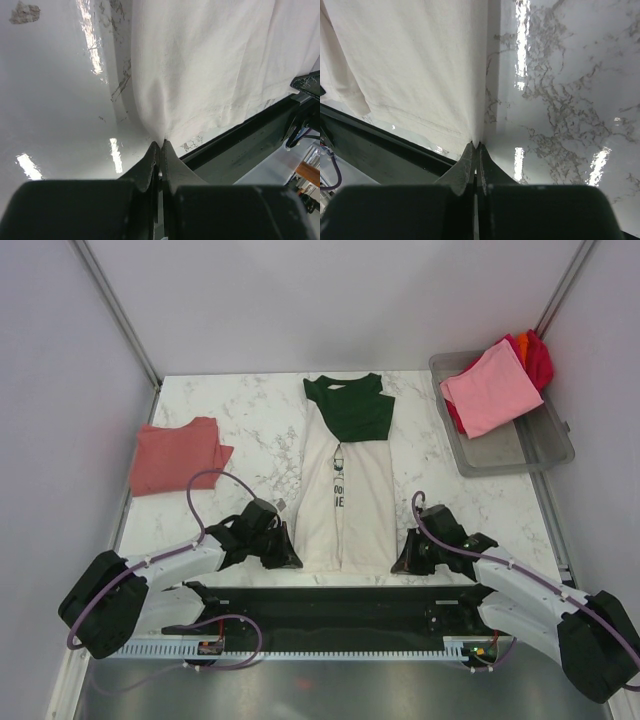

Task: Fold and stack the t-shirts
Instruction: Fold the tshirt

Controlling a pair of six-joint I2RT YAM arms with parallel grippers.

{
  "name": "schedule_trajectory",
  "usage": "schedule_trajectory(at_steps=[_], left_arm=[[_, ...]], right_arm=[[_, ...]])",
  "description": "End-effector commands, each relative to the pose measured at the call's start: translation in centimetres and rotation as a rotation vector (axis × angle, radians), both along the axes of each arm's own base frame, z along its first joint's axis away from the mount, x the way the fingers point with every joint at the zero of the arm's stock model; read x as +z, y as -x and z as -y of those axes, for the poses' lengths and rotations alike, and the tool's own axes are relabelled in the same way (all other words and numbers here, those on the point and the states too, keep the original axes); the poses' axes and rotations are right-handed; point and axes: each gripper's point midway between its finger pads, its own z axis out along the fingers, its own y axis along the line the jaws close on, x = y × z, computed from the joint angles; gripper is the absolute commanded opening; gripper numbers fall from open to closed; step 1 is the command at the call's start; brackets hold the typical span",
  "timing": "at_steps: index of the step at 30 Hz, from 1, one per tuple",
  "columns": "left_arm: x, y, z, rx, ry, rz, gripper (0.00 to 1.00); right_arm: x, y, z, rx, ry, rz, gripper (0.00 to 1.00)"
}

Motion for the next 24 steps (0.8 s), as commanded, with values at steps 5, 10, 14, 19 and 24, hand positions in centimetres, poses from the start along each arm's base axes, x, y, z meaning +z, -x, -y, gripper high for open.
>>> schedule_trajectory(at_steps=[5, 10, 14, 19, 24], left_arm=[[2.1, 0.0, 1.1, -0.015, 0.078, 0.024, 0.02], [5.3, 0.4, 2.4, -0.041, 0.182, 0.024, 0.02], [8.6, -0.7, 3.6, -0.058, 0.233, 0.058, 0.02], [10.7, -3.7, 4.1, -0.053, 0.226, 0.106, 0.02], [11.7, -8.9, 3.0, 0.023, 0.218, 0.137, 0.02]], right_arm=[[1.6, -0.3, -0.3, 0.020, -0.007, 0.035, 0.00], [4.9, -2.0, -0.2, -0.004, -0.002, 0.118, 0.00], [7.7, -4.3, 0.4, -0.047, 0.047, 0.215, 0.00], [10.3, -7.9, 0.9, -0.068, 0.147, 0.301, 0.00], [11.7, -11.9, 1.4, -0.096, 0.234, 0.347, 0.00]])
